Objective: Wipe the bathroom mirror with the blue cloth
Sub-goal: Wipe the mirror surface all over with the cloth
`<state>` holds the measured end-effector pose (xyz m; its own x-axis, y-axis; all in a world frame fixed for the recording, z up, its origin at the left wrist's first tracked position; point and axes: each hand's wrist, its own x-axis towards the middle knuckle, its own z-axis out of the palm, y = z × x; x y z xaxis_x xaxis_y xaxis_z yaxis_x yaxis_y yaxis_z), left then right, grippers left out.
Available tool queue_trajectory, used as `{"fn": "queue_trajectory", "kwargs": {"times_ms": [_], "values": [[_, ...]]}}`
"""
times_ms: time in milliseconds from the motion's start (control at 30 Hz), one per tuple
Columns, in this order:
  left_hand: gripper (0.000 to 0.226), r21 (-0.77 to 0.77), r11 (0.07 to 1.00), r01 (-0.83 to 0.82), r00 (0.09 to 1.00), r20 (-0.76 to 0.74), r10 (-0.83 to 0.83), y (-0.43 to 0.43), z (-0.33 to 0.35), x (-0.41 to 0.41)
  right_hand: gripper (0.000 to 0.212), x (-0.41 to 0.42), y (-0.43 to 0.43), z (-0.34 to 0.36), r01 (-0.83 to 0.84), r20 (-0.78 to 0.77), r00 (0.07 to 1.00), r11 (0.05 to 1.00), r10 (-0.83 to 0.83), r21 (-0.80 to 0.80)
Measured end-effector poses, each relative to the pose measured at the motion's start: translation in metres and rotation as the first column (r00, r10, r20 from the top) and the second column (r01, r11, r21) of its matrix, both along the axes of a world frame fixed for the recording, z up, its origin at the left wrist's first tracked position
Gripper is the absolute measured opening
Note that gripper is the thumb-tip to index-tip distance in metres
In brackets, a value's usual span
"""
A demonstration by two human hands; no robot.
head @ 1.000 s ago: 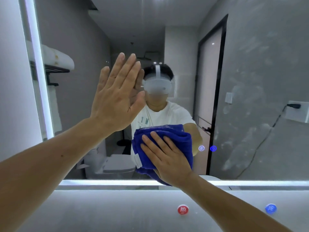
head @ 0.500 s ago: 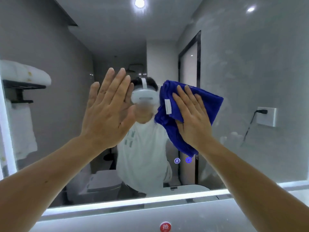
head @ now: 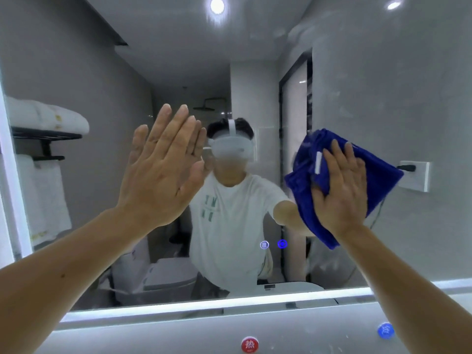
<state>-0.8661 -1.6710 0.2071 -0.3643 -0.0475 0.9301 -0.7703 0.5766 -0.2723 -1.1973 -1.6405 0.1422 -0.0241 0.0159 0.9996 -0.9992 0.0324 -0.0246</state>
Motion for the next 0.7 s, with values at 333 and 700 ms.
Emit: {"fn": "queue_trajectory", "kwargs": {"times_ms": [333,700], "values": [[0.064,-0.005,0.998,0.062,0.996,-0.059,-0.062,0.006,0.007,-0.020,0.074,0.126,-0.041,0.010,-0.016,-0.225,0.974,0.999,0.023,0.032],[0.065,-0.012,0.997,0.071,0.996,-0.049,-0.071,0.007,0.008,-0.018,0.043,-0.001,-0.006,0.024,0.015,-0.399,0.916,0.997,-0.045,-0.079]]}}
